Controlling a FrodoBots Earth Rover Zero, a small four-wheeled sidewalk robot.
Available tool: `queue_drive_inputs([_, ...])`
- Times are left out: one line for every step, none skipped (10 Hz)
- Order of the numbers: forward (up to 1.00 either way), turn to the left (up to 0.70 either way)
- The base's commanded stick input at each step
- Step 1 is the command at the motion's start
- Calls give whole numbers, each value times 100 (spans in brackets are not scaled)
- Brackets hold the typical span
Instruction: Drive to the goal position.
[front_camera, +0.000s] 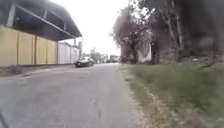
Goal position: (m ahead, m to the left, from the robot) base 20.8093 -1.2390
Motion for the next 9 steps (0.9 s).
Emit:
queue_drive_inputs([50,-2])
queue_drive_inputs([50,-14])
queue_drive_inputs([50,-42])
queue_drive_inputs([50,0])
queue_drive_inputs([50,0])
queue_drive_inputs([50,8])
queue_drive_inputs([50,17])
queue_drive_inputs([50,11])
queue_drive_inputs([50,0])
